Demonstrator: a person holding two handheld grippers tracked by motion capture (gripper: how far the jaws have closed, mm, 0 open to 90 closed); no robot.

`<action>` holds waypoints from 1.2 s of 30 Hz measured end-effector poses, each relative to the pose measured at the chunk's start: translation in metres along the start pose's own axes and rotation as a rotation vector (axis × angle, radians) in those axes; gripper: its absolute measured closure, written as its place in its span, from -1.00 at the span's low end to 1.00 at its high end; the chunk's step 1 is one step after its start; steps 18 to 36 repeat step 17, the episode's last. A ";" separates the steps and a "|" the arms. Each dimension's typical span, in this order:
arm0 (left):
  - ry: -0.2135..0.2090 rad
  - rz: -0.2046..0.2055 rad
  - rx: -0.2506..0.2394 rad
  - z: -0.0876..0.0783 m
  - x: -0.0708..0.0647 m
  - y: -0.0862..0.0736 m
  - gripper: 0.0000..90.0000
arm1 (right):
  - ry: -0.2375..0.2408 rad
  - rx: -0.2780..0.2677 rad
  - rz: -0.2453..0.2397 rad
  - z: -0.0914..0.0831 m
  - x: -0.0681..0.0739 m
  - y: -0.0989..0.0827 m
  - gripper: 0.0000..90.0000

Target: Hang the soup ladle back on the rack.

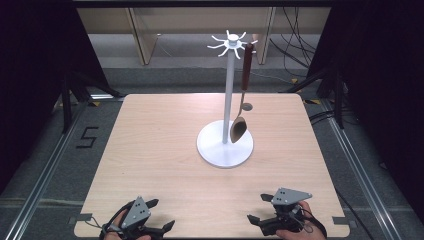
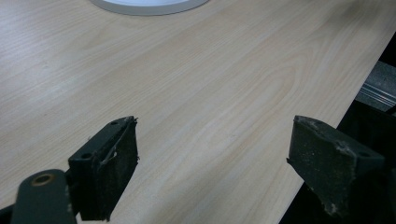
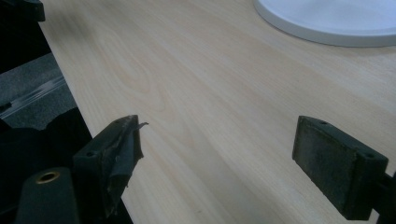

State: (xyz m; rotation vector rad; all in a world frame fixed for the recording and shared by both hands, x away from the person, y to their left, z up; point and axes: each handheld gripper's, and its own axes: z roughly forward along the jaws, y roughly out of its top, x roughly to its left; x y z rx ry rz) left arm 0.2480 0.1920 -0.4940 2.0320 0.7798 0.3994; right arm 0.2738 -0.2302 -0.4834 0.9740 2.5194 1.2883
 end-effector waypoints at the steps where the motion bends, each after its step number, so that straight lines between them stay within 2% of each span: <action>1: -0.001 -0.036 -0.001 0.001 -0.002 -0.001 -0.66 | 0.005 -0.006 -0.017 0.001 -0.001 -0.001 -0.64; 2: -0.001 -0.035 -0.001 0.001 -0.002 -0.001 -0.66 | -0.002 0.001 -0.007 0.000 -0.001 -0.001 -0.64; 3: -0.005 -0.015 0.020 -0.001 -0.001 0.000 -0.67 | -0.002 0.006 0.003 0.000 0.001 -0.002 -0.64; 4: -0.004 -0.025 0.012 -0.001 -0.001 0.000 -0.66 | -0.003 0.000 -0.016 0.000 -0.001 -0.003 -0.64; 5: -0.002 -0.025 0.010 0.000 -0.001 -0.001 -0.66 | 0.023 0.016 -0.012 0.000 -0.002 -0.003 -0.64; 7: -0.004 -0.035 0.006 0.000 -0.002 -0.001 -0.67 | -0.016 -0.001 -0.018 0.000 -0.001 -0.003 -0.64; 8: -0.003 0.005 0.016 -0.001 0.001 0.000 -0.66 | -0.010 0.006 -0.011 -0.001 -0.001 -0.004 -0.63; 10: 0.004 0.017 0.024 -0.002 0.002 0.001 -0.67 | -0.006 0.020 0.007 0.000 0.000 -0.004 -0.63; 11: -0.005 -0.023 0.000 0.000 -0.001 0.000 -0.66 | -0.009 0.017 -0.014 0.000 -0.002 -0.004 -0.63; 12: 0.001 0.001 0.020 -0.001 0.001 0.000 -0.66 | -0.009 0.016 -0.013 0.000 -0.002 -0.004 -0.63; 14: 0.008 0.035 0.023 -0.002 0.003 0.001 -0.66 | -0.004 0.014 -0.012 0.000 -0.002 -0.004 -0.63; 16: 0.009 0.032 0.023 -0.001 0.003 0.001 -0.66 | -0.011 0.012 -0.021 0.000 -0.003 -0.005 -0.63; 17: 0.002 0.007 0.016 -0.001 0.001 0.001 -0.66 | -0.011 0.013 -0.021 0.000 -0.003 -0.005 -0.63; 36: 0.002 0.007 0.016 -0.001 0.001 0.001 -0.66 | -0.011 0.013 -0.021 0.000 -0.003 -0.005 -0.63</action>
